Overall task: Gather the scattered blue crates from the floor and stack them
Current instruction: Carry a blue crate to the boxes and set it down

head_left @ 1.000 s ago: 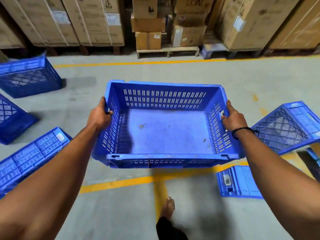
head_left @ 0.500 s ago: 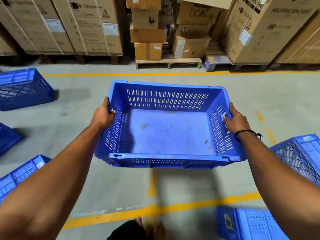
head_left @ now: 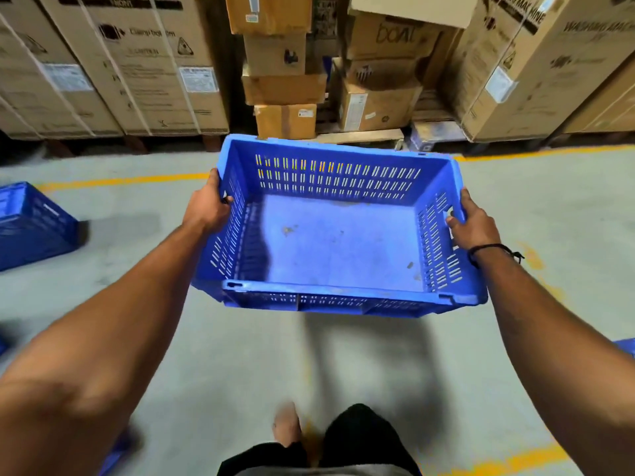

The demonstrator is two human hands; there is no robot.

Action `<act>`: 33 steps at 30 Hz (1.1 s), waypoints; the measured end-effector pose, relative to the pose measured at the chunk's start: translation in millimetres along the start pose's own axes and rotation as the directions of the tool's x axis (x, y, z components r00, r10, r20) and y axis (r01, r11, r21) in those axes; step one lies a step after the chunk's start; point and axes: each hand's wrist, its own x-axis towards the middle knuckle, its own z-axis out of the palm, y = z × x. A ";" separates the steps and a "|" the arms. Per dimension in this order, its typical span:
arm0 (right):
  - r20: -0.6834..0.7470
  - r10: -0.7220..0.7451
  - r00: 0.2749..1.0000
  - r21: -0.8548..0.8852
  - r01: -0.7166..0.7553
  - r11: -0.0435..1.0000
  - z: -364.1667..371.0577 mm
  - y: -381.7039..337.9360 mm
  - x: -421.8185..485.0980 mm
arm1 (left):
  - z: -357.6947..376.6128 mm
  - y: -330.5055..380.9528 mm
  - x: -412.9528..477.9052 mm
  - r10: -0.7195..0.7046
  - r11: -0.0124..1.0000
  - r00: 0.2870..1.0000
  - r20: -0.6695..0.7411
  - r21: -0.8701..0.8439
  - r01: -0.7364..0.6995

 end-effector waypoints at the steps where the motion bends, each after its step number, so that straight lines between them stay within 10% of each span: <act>1: -0.002 0.005 1.000 0.003 -0.005 1.000 0.8 -4.0 16.6 | 2.2 6.1 18.0 0.011 1.000 1.000 -0.002 0.003 -0.011; 21: 0.091 -0.035 0.995 -0.070 0.042 0.997 69.4 -125.2 427.9 | 107.6 71.4 380.4 -0.122 0.992 0.992 -0.007 0.017 0.122; 33: 0.161 0.024 0.987 -0.148 0.000 0.989 239.6 -117.1 611.3 | 256.2 2.6 551.2 -0.175 0.984 0.984 0.014 0.015 0.175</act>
